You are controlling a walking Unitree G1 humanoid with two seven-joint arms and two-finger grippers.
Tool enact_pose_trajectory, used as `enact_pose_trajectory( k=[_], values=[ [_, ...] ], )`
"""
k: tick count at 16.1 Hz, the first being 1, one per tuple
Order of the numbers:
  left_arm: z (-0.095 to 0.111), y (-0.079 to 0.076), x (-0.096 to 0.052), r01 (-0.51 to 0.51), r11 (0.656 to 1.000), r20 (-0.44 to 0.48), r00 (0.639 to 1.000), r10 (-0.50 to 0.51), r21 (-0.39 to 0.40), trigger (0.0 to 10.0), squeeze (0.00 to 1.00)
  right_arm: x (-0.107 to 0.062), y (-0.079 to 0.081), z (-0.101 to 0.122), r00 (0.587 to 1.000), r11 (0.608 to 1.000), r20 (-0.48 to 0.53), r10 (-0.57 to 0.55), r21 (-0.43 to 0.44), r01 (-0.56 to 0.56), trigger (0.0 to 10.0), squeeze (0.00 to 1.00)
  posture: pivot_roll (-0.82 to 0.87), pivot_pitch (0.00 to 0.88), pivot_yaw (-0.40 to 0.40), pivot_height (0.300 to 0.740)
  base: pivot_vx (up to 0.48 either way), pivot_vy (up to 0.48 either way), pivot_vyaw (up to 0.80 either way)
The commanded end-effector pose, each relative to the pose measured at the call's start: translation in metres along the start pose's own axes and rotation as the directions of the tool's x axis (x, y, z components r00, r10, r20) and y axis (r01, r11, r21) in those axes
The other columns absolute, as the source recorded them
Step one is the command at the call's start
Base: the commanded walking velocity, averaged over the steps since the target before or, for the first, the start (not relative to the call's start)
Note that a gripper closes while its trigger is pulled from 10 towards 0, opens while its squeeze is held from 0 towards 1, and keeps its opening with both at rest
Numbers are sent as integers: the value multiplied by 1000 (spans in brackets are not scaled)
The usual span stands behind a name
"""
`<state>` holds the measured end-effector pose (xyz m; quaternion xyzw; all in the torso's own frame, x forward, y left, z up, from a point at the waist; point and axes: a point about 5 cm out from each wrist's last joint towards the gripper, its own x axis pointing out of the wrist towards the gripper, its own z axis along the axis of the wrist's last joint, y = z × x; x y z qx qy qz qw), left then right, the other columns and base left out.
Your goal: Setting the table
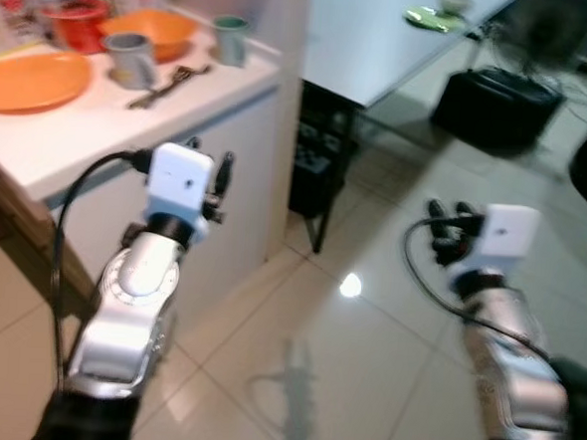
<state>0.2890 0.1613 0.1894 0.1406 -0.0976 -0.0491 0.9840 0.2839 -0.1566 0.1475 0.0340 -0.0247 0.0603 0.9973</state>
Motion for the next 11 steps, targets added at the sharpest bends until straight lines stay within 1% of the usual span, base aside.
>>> enact_pose_trajectory(
  k=[1, 6, 8, 9, 10, 11],
  values=[
    [1, -1, 1, 4, 1000, -4, 1000, -4, -2, 10000, 0, -1, -6, 2, 1000, 1000, -5, -13, -20, 13, 10000, 0, 69, 0, -34, 740, 326, 0, 0],
    [-1, -1, 2, 0, 1000, -10, 1000, 0, -5, 10000, 0, -1, -6, 2, 1000, 1000, -8, -1, -28, 0, 10000, 0, 67, 0, -38, 740, 332, 0, 0],
    [-2, 0, 1, -3, 1000, -14, 1000, 3, -5, 10000, 0, 0, -3, 2, 1000, 999, -11, 18, -48, -18, 10000, 0, 67, 0, -38, 740, 334, 0, 0],
    [-2, 0, 1, -5, 1000, -16, 1000, 5, -5, 10000, 0, 0, -2, 1, 1000, 996, -13, 28, -81, -29, 10000, 0, 67, 0, -38, 740, 330, 0, 0],
    [-2, 0, 1, -6, 1000, -16, 1000, 6, -5, 10000, 0, 0, -2, 1, 999, 996, -15, 32, -88, -33, 10000, 0, 69, 0, -40, 740, 334, 0, 0],
    [-2, 0, 0, -6, 1000, -17, 1000, 6, -5, 10000, 0, -1, -1, 0, 999, 995, -19, 36, -90, -38, 10000, 0, 68, 0, -39, 740, 337, 0, 563]
  ],
)
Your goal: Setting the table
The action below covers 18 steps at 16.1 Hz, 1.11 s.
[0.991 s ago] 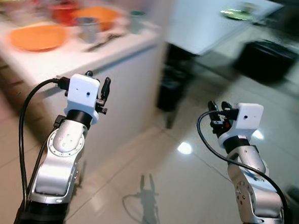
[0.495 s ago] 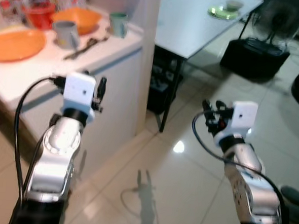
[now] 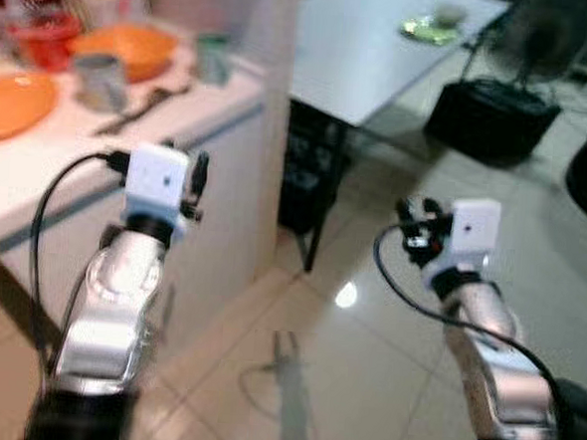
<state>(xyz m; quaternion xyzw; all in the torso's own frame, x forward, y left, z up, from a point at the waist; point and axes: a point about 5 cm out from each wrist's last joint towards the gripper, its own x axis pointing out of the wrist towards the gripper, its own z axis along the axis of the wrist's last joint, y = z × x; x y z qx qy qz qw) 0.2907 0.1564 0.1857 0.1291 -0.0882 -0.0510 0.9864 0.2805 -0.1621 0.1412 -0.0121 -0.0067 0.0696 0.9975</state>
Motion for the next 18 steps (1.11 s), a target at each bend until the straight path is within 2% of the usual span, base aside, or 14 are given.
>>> enact_pose_trajectory(
  k=[1, 4, 10, 15, 18],
  values=[
    [1, 5, -1, -8, 1000, 0, 1000, 8, 19, 10000, 0, 3, 4, 6, 1000, 1000, 24, 17, -3, -17, 10000, 0, 68, 0, -39, 740, 334, 0, 800],
    [0, 5, -1, -3, 1000, -3, 1000, 3, 19, 10000, 0, 2, 3, 5, 1000, 1000, 24, 2, 30, -3, 10000, 0, 67, 0, -38, 740, 334, 0, 267],
    [-1, 6, -1, 2, 1000, -7, 1000, -1, 18, 10000, 0, 3, 9, 5, 999, 999, 20, 45, 12, -46, 10000, 0, 70, 0, -36, 740, 335, 0, 0],
    [-1, 4, -1, 10, 1000, -8, 1000, -10, 19, 10000, 0, 2, 12, 4, 997, 998, 13, 70, -1, -70, 10000, 0, 68, 0, -35, 740, 333, 0, 689],
    [-2, 4, -2, 17, 1000, -11, 1000, -17, 20, 10000, 0, 1, 14, 2, 996, 996, 7, 92, 9, -92, 10000, 0, 68, 0, -36, 740, 334, 0, 0]
  ],
)
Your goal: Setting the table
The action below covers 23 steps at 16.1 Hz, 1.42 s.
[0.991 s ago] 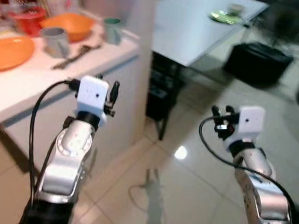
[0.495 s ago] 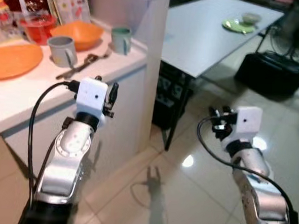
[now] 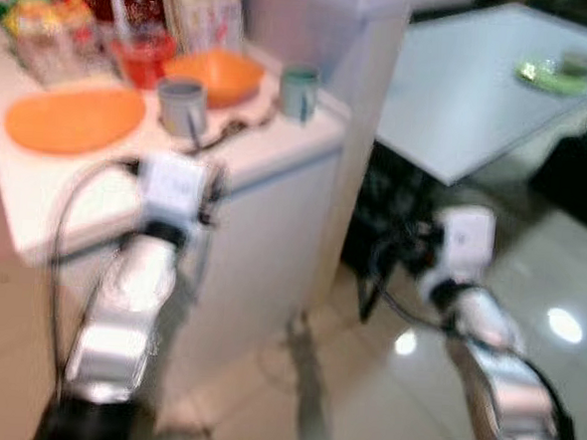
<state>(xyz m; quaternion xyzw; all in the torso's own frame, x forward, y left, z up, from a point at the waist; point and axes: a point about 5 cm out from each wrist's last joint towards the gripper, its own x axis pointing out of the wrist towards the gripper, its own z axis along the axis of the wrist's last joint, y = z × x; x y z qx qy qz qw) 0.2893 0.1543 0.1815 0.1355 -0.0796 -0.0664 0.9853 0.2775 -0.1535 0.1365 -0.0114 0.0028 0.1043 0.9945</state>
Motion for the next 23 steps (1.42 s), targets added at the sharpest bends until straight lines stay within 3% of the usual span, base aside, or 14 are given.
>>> enact_pose_trajectory(
  k=[1, 11, 15, 23],
  values=[
    [1, 6, 0, -12, 1000, 2, 1000, 12, 10, 10000, 0, 2, 5, 6, 999, 1000, 24, 28, 4, -28, 10000, 0, 67, 0, -37, 740, 334, 0, 0],
    [1, -1, -1, 50, 999, 4, 999, -50, -4, 10000, 0, 0, 6, 2, 999, 998, 15, 35, 53, -36, 10000, 0, 67, 0, -36, 740, 334, 0, 0],
    [1, -5, -1, 83, 997, 4, 997, -83, -6, 10000, 0, -2, 4, 1, 999, 998, 12, 34, 54, -35, 10000, 0, 65, 0, -34, 740, 336, 0, -800],
    [-1, -19, -6, 206, 978, -24, 978, -206, -12, 10000, 0, -6, 3, -1, 999, 997, -9, 41, 66, -40, 10000, 0, 62, 0, -32, 740, 331, 0, -100]
  ],
)
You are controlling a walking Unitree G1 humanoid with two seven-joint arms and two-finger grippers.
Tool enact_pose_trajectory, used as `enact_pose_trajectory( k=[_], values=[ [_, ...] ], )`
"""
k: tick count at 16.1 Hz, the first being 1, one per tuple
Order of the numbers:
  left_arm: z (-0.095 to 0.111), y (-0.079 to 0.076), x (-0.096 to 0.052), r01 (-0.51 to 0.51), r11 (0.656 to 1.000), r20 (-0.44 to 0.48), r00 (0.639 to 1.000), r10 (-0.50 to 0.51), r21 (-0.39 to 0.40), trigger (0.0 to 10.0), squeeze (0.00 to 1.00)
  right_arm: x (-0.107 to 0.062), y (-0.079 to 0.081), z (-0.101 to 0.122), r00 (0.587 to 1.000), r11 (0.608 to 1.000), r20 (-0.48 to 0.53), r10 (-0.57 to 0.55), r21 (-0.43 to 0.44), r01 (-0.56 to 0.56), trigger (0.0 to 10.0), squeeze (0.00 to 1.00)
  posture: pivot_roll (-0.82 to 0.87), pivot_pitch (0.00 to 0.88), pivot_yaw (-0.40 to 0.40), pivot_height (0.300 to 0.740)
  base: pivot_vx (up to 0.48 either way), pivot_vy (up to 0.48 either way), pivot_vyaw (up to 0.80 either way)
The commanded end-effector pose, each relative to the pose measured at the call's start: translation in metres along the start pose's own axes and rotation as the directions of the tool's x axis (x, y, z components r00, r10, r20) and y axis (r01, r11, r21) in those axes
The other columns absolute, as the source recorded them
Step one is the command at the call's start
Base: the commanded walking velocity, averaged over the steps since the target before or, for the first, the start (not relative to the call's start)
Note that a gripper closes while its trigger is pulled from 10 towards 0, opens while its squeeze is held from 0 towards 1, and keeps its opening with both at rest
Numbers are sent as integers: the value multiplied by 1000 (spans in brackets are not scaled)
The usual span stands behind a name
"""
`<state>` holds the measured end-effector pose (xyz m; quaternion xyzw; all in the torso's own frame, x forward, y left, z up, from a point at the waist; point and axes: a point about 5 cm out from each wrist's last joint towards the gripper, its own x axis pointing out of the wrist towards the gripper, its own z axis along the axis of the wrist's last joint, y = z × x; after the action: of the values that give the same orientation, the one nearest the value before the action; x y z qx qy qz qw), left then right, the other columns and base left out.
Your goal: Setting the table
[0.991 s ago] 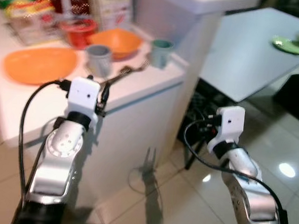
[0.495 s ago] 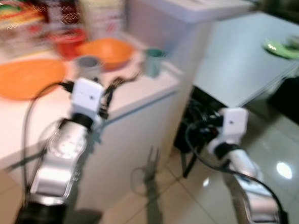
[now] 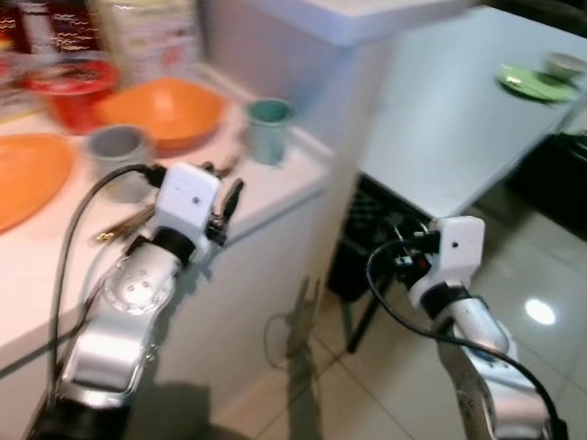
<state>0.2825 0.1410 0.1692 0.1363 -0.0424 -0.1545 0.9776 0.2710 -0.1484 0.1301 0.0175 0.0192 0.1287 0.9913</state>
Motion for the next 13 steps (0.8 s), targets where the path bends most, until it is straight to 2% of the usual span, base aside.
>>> enact_pose_trajectory(
  k=[1, 4, 8, 11, 13],
  values=[
    [6, -2, 0, 31, 999, 20, 999, -31, 9, 10000, 0, -1, -3, 6, 1000, 1000, 17, -8, 4, 8, 10000, 0, 62, 0, -32, 740, 322, 0, -800],
    [6, 0, -2, 37, 999, 12, 999, -37, 29, 10000, 0, -3, -3, 5, 1000, 1000, 14, -3, -4, 3, 10000, 0, 64, 0, -32, 740, 320, 0, 0],
    [6, 14, 0, -39, 999, -8, 999, 39, 28, 10000, 0, -2, 3, 7, 998, 998, 6, 63, -13, -63, 10000, 0, 64, 0, -31, 740, 318, 0, 0],
    [-9, 28, -7, -72, 995, -119, 990, 81, 75, 10000, 0, -5, 9, 7, 992, 992, 2, 129, -11, -129, 10000, 0, 64, 0, -29, 740, 99, 0, 0],
    [-13, 36, -11, -75, 994, -149, 985, 86, 78, 10000, 0, -5, 11, 8, 987, 987, 2, 161, -11, -161, 10000, 0, 68, 0, -32, 740, 0, 0, 0]
  ],
)
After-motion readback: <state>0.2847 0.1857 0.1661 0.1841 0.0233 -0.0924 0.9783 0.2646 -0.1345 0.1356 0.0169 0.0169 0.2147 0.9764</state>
